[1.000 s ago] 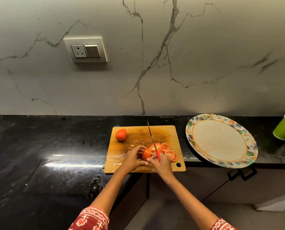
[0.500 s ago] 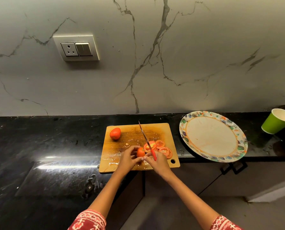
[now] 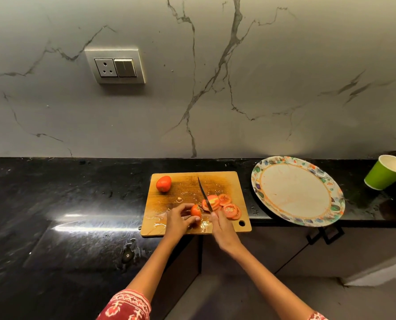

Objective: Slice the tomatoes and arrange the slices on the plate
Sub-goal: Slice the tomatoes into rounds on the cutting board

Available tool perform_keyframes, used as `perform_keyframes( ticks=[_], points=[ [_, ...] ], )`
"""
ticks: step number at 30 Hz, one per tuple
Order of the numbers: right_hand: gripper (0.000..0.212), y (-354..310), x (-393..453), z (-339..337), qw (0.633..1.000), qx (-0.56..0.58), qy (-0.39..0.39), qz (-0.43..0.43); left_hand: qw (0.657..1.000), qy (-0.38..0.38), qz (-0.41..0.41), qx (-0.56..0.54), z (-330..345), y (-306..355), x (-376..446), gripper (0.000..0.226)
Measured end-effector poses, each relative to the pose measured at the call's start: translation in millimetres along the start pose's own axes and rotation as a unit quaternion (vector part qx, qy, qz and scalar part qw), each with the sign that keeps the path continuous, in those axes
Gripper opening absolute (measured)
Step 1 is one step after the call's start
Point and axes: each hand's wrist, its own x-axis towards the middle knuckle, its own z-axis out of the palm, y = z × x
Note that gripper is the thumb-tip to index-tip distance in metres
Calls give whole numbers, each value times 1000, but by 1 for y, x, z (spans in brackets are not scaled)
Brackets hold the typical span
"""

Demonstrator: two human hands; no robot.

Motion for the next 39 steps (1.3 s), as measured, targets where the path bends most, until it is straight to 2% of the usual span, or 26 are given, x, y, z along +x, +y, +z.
perform_keyframes(
  ticks=[3,7,12,20,32,39],
  points=[
    [27,9,-16,6,996,-91,-19,10,1000,-2,-4,-3,0,1,-1,40],
    [28,10,-22,10,990,-139,-8,24,1000,-2,-10,9,1,3,-1,39],
    [31,2,-26,13,986,-161,21,26,999,7,-19,25,3,6,-2,38],
    [31,-8,-30,12,974,-220,17,42,999,9,-15,41,1,12,-4,37],
    [32,-25,-14,16,976,-213,11,47,999,21,-15,33,2,16,-9,34],
    [32,-14,-23,18,974,-220,7,55,999,28,-32,33,2,18,-7,32]
  ],
)
